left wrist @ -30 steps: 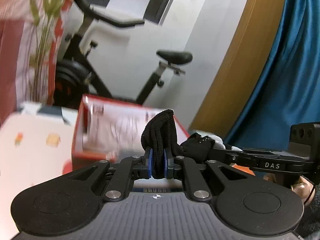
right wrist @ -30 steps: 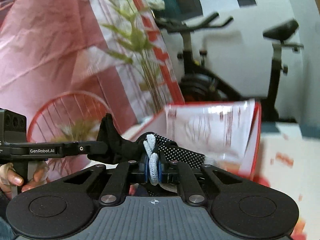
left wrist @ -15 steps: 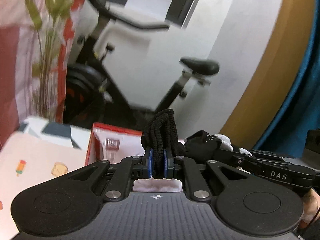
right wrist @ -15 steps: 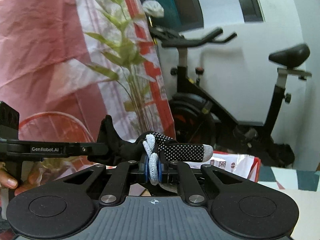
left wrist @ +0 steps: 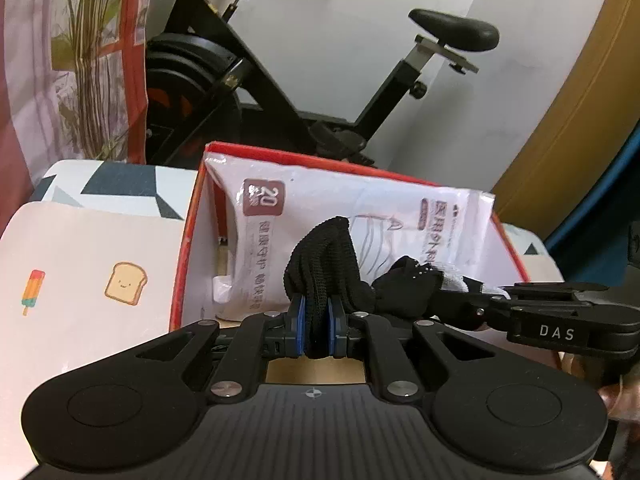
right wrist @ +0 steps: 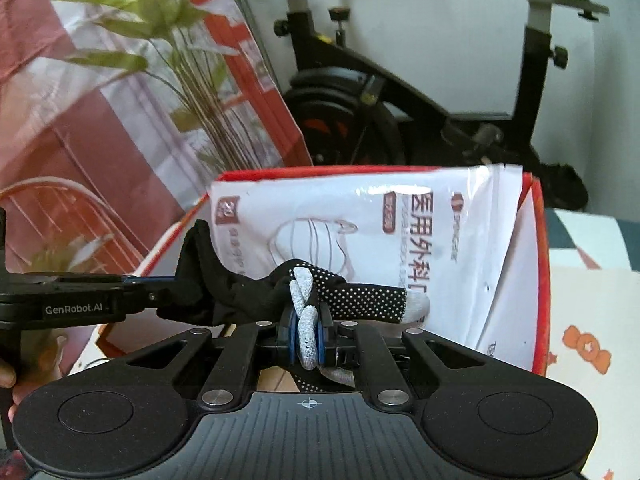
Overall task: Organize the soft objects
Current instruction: 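Lift the gloves with both grippers and carry them over the red box, then lower the gloves into the red box and open both grippers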
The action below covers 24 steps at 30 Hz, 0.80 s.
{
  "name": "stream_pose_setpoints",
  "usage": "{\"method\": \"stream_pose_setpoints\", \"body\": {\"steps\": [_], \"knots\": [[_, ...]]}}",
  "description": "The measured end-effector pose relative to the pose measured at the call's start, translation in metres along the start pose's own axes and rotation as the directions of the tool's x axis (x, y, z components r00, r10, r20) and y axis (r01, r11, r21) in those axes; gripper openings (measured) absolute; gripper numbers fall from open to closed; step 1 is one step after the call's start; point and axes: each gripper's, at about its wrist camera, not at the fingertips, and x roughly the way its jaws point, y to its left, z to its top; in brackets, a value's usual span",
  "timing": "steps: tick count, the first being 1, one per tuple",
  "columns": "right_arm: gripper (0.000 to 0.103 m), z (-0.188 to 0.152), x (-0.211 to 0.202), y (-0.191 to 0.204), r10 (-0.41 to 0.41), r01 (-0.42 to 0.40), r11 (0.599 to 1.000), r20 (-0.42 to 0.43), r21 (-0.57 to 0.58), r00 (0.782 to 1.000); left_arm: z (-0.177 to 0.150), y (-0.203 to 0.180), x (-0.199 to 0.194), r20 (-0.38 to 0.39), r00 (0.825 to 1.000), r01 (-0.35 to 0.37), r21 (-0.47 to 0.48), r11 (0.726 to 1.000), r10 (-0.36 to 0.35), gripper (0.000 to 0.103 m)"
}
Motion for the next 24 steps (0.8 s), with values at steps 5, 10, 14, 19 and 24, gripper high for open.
{"method": "stream_pose_setpoints", "body": {"steps": [5, 10, 14, 19, 24], "knots": [[0.013, -0.004, 0.013, -0.007, -0.02, 0.022, 0.999, -0.046, 0.024, 0.999, -0.003, 0.002, 0.004, -0.02, 0.999, -0.04, 0.032, 0.999, 0.04, 0.012], [0.02, -0.003, 0.016, -0.008, -0.049, 0.051, 0.999, -0.056, 0.02, 0.997, -0.002, 0.001, 0.008, -0.024, 0.995, -0.1, 0.081, 0.992, 0.102, 0.015], [0.021, -0.002, 0.013, -0.008, -0.062, 0.063, 0.998, -0.047, 0.016, 0.997, 0.0, 0.001, 0.002, -0.005, 0.996, -0.086, 0.102, 0.991, 0.087, 0.031], [0.026, -0.003, 0.0, -0.003, -0.076, 0.076, 0.997, -0.018, -0.002, 0.997, 0.002, -0.007, -0.019, 0.075, 0.994, -0.091, 0.132, 0.987, 0.081, 0.041], [0.044, -0.005, -0.028, 0.005, -0.099, 0.1, 0.995, 0.062, -0.022, 0.993, -0.003, -0.011, -0.045, 0.151, 0.986, -0.09, 0.122, 0.988, 0.071, 0.049]]}}
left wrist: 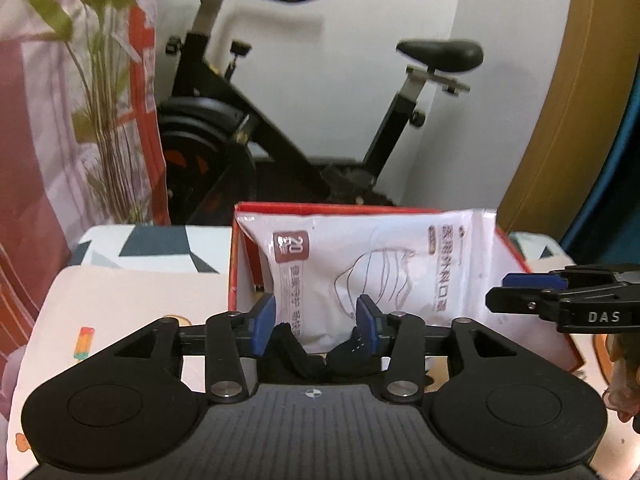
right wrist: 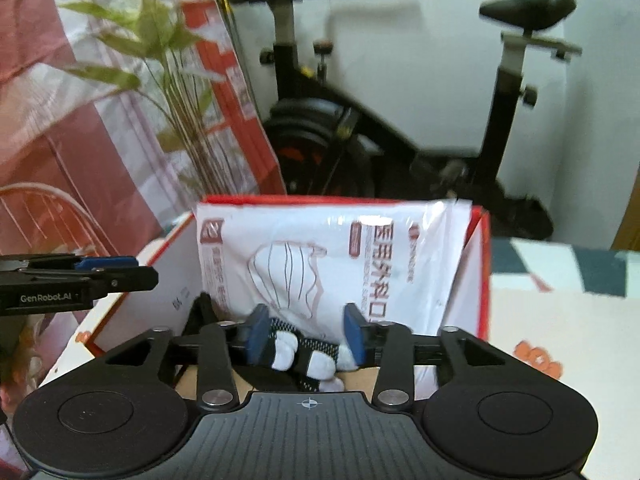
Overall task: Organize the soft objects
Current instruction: 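Lower the gloves into the red box and open both grippers, then move both grippers to the blue cotton pad bag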
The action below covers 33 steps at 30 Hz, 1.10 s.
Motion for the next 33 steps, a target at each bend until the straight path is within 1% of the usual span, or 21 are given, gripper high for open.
{"method": "stream_pose_setpoints", "body": {"steps": [2, 3, 4, 5, 6, 7, 8, 10, 11, 13, 16, 18, 21, 23, 26, 28, 31, 33], "knots": [[0.06, -0.002, -0.015, 0.004, -0.009, 0.01, 1.0, 0.045, -0.014, 0.999, -0.004, -0.002, -0.012, 0.027, 1.0, 0.001, 0.002, 1.0, -0.001, 0.051], [0.064, -0.005, -0.023, 0.006, -0.012, 0.013, 1.0, 0.07, -0.022, 0.997, -0.008, -0.004, -0.019, 0.042, 0.999, 0.005, 0.004, 1.0, -0.005, 0.052], [0.075, -0.007, -0.03, 0.008, -0.017, 0.019, 0.999, 0.092, -0.027, 0.996, -0.012, -0.005, -0.024, 0.052, 0.999, 0.007, 0.007, 1.0, -0.007, 0.057], [0.088, -0.01, -0.038, 0.01, -0.025, 0.029, 0.999, 0.115, -0.031, 0.993, -0.016, -0.007, -0.03, 0.063, 0.998, 0.007, 0.014, 1.0, -0.007, 0.065], [0.093, -0.014, -0.045, 0.011, -0.035, 0.039, 0.999, 0.134, -0.03, 0.99, -0.021, -0.011, -0.038, 0.081, 0.997, 0.006, 0.032, 0.999, -0.008, 0.071], [0.097, -0.017, -0.051, 0.011, -0.048, 0.053, 0.998, 0.153, -0.025, 0.987, -0.028, -0.014, -0.044, 0.099, 0.995, 0.004, 0.052, 0.999, -0.009, 0.085], [0.1, -0.021, -0.057, 0.012, -0.06, 0.065, 0.998, 0.177, -0.019, 0.982, -0.032, -0.016, -0.049, 0.111, 0.994, 0.0, 0.064, 0.998, -0.007, 0.096], [0.103, -0.03, -0.068, 0.012, -0.071, 0.074, 0.997, 0.212, -0.008, 0.975, -0.043, -0.021, -0.058, 0.126, 0.992, 0.0, 0.066, 0.998, -0.008, 0.099], [0.103, -0.035, -0.073, 0.011, -0.073, 0.074, 0.997, 0.226, 0.003, 0.971, -0.048, -0.023, -0.061, 0.122, 0.992, 0.002, 0.062, 0.998, -0.009, 0.1], [0.103, -0.044, -0.079, 0.009, -0.079, 0.076, 0.997, 0.238, 0.021, 0.968, -0.057, -0.027, -0.063, 0.106, 0.994, -0.004, 0.055, 0.998, -0.002, 0.103], [0.103, -0.058, -0.084, 0.009, -0.088, 0.082, 0.996, 0.247, 0.033, 0.965, -0.072, -0.031, -0.062, 0.07, 0.998, -0.007, 0.033, 0.999, 0.005, 0.103], [0.103, -0.068, -0.088, 0.01, -0.099, 0.093, 0.995, 0.26, 0.036, 0.96, -0.08, -0.034, -0.062, 0.04, 0.999, -0.032, 0.024, 0.999, 0.031, 0.103], [0.103, -0.081, -0.093, 0.01, -0.097, 0.088, 0.995, 0.269, 0.045, 0.958, -0.09, -0.04, -0.06, 0.002, 0.996, -0.093, 0.017, 0.996, 0.093, 0.103], [0.103, -0.091, -0.097, 0.008, -0.102, 0.089, 0.994, 0.277, 0.057, 0.955, -0.096, -0.044, -0.062, 0.001, 0.992, -0.124, 0.05, 0.991, 0.124, 0.103], [0.103, -0.108, -0.1, 0.009, -0.132, 0.12, 0.991, 0.284, 0.06, 0.95, -0.105, -0.053, -0.065, 0.037, 0.986, -0.164, 0.14, 0.977, 0.16, 0.103], [0.103, -0.119, -0.099, 0.011, -0.145, 0.135, 0.989, 0.274, 0.055, 0.951, -0.107, -0.054, -0.065, 0.03, 0.988, -0.153, 0.16, 0.975, 0.15, 0.103], [0.102, -0.136, -0.096, 0.014, -0.148, 0.141, 0.989, 0.248, 0.047, 0.957, -0.108, -0.049, -0.063, -0.006, 0.995, -0.099, 0.103, 0.99, 0.1, 0.103], [0.102, -0.144, -0.091, 0.014, -0.137, 0.127, 0.99, 0.218, 0.06, 0.966, -0.11, -0.046, -0.061, -0.022, 0.996, -0.083, 0.07, 0.994, 0.084, 0.103]]}}
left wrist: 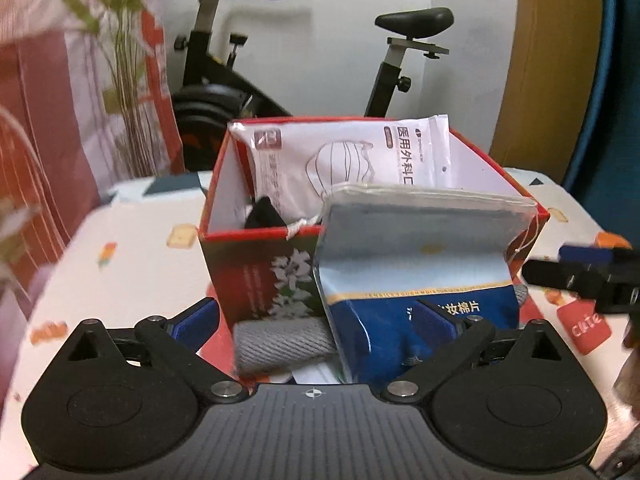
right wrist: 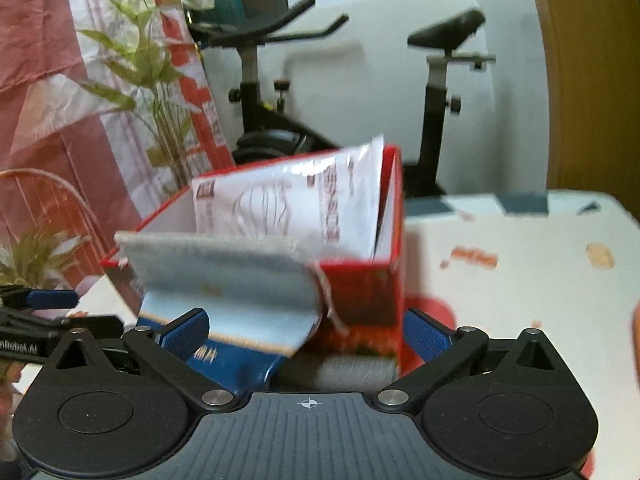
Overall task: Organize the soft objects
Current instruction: 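Move both grippers to the blue cotton pad bag, then close the left gripper on the blue bag while the right gripper grasps it too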
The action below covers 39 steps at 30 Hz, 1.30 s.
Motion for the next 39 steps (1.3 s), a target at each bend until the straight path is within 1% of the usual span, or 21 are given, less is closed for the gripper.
{"method": "stream_pose_setpoints", "body": {"steps": [3, 5, 6, 8, 14, 18, 21, 24, 26, 27, 29, 31, 36, 39], "knots": [[0.096, -0.01, 0.005, 0.001, 0.022, -0.021, 0.999, -0.041, 0.025, 0.999, -0.004, -0.003, 0.003, -0.007, 1.0, 0.006, -0.016, 1.0, -0.006, 0.102], [0.089, -0.013, 0.008, 0.003, 0.033, -0.032, 0.999, -0.061, 0.022, 0.998, -0.005, -0.003, 0.004, -0.006, 1.0, 0.015, -0.032, 0.999, -0.015, 0.101], [0.088, -0.014, 0.01, 0.005, 0.042, -0.041, 0.999, -0.068, 0.019, 0.997, -0.005, -0.003, 0.004, -0.007, 1.0, 0.018, -0.047, 0.999, -0.019, 0.1], [0.08, -0.015, 0.012, 0.008, 0.055, -0.054, 0.998, -0.08, 0.013, 0.995, -0.007, -0.002, 0.006, -0.006, 1.0, 0.019, -0.084, 0.996, -0.019, 0.098], [0.066, -0.02, 0.018, 0.011, 0.1, -0.096, 0.995, -0.115, 0.036, 0.988, -0.01, -0.009, 0.012, -0.026, 0.998, 0.045, -0.101, 0.994, -0.048, 0.097], [0.059, -0.023, 0.019, 0.011, 0.117, -0.112, 0.992, -0.127, 0.052, 0.985, -0.011, -0.006, 0.015, -0.028, 0.996, 0.076, -0.133, 0.988, -0.08, 0.097], [0.055, -0.024, 0.021, 0.011, 0.131, -0.124, 0.991, -0.138, 0.059, 0.982, -0.012, -0.003, 0.018, -0.035, 0.995, 0.089, -0.156, 0.984, -0.096, 0.091], [0.051, -0.025, 0.022, 0.011, 0.143, -0.136, 0.989, -0.143, 0.061, 0.979, -0.012, -0.004, 0.022, -0.05, 0.994, 0.093, -0.155, 0.984, -0.102, 0.082], [0.05, -0.025, 0.022, 0.011, 0.151, -0.143, 0.988, -0.145, 0.065, 0.978, -0.012, -0.006, 0.024, -0.06, 0.993, 0.095, -0.134, 0.986, -0.104, 0.071], [0.05, -0.025, 0.022, 0.011, 0.155, -0.147, 0.987, -0.147, 0.066, 0.977, -0.012, -0.007, 0.025, -0.062, 0.992, 0.105, -0.135, 0.985, -0.114, 0.069], [0.048, -0.026, 0.023, 0.011, 0.158, -0.149, 0.986, -0.149, 0.069, 0.976, -0.013, -0.006, 0.028, -0.062, 0.987, 0.138, -0.157, 0.978, -0.149, 0.059], [0.048, -0.026, 0.023, 0.011, 0.162, -0.153, 0.986, -0.152, 0.073, 0.975, -0.012, -0.005, 0.031, -0.064, 0.982, 0.165, -0.176, 0.97, -0.179, 0.053], [0.044, -0.027, 0.024, 0.01, 0.171, -0.16, 0.984, -0.157, 0.084, 0.973, -0.01, -0.001, 0.04, -0.063, 0.975, 0.192, -0.232, 0.954, -0.211, 0.052], [0.043, -0.027, 0.025, 0.01, 0.174, -0.163, 0.983, -0.158, 0.084, 0.972, -0.011, 0.003, 0.043, -0.061, 0.97, 0.213, -0.267, 0.94, -0.237, 0.049]]}}
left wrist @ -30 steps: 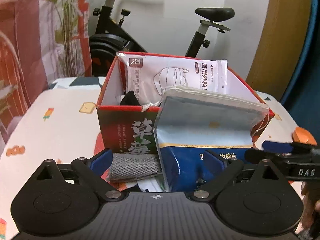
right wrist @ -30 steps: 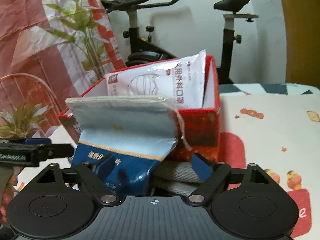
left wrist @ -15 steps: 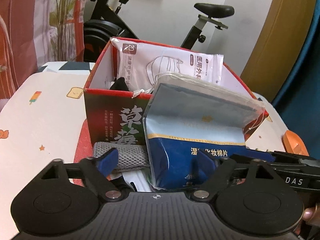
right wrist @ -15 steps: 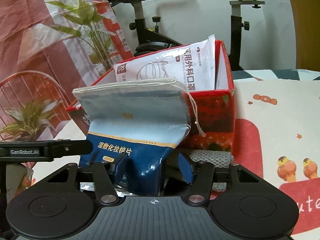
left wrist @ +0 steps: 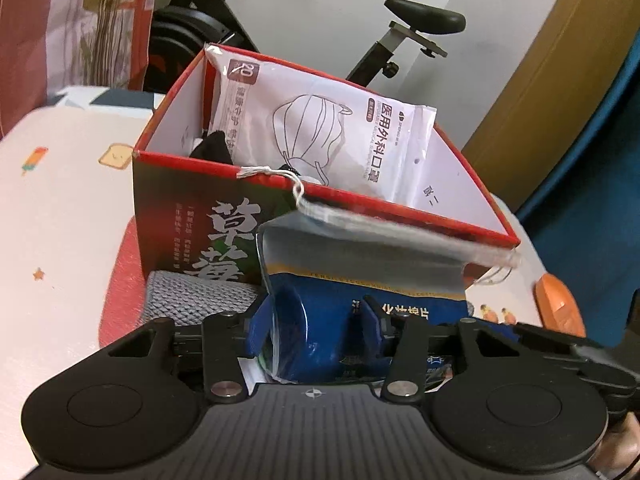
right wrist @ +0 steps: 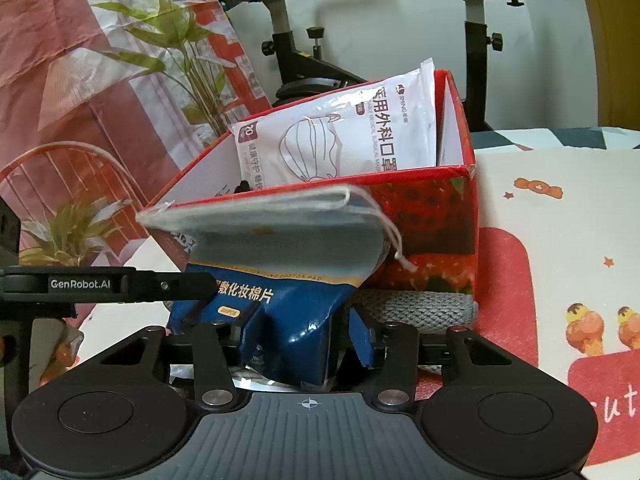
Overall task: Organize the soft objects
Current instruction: 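Close the left gripper on the blue bag while the right gripper grasps it too, then lift the blue cotton pad bag with both grippers over the red box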
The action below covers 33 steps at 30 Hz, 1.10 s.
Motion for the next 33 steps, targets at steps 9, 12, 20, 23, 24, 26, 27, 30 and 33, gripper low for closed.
{"method": "stream_pose_setpoints", "body": {"steps": [9, 12, 20, 23, 24, 26, 27, 30, 33], "knots": [[0.035, -0.002, 0.003, -0.001, 0.016, -0.015, 1.0, -0.012, 0.012, 1.0, -0.008, 0.002, 0.002, -0.004, 0.999, 0.04, -0.035, 0.999, -0.04, 0.045], [0.033, -0.002, 0.003, -0.001, 0.021, -0.021, 1.0, -0.015, 0.006, 1.0, -0.009, 0.003, -0.002, 0.002, 0.999, 0.043, -0.034, 0.998, -0.043, 0.04], [0.031, 0.002, -0.007, 0.007, 0.026, -0.025, 0.998, 0.017, -0.055, 1.0, -0.009, -0.001, -0.022, 0.047, 0.998, 0.053, -0.022, 0.998, -0.052, 0.037], [0.031, 0.004, -0.013, 0.014, 0.031, -0.026, 0.995, 0.045, -0.092, 0.999, -0.005, -0.005, -0.033, 0.085, 0.995, 0.056, -0.001, 0.998, -0.055, 0.037], [0.031, 0.005, -0.016, 0.016, 0.033, -0.027, 0.994, 0.057, -0.105, 0.998, -0.003, -0.006, -0.037, 0.1, 0.993, 0.055, 0.01, 0.998, -0.056, 0.037], [0.03, 0.01, -0.022, 0.021, 0.044, -0.034, 0.992, 0.079, -0.125, 0.996, 0.001, -0.009, -0.046, 0.133, 0.989, 0.056, 0.028, 0.998, -0.059, 0.037], [0.03, 0.012, -0.024, 0.022, 0.05, -0.038, 0.991, 0.088, -0.132, 0.995, 0.005, -0.011, -0.05, 0.149, 0.987, 0.054, 0.035, 0.998, -0.058, 0.037], [0.03, 0.022, -0.031, 0.028, 0.068, -0.049, 0.986, 0.118, -0.156, 0.991, 0.014, -0.014, -0.059, 0.182, 0.982, 0.048, 0.053, 0.997, -0.057, 0.037], [0.03, 0.036, -0.037, 0.037, 0.08, -0.051, 0.98, 0.144, -0.19, 0.986, 0.025, -0.018, -0.066, 0.21, 0.976, 0.047, 0.064, 0.997, -0.059, 0.037]]}}
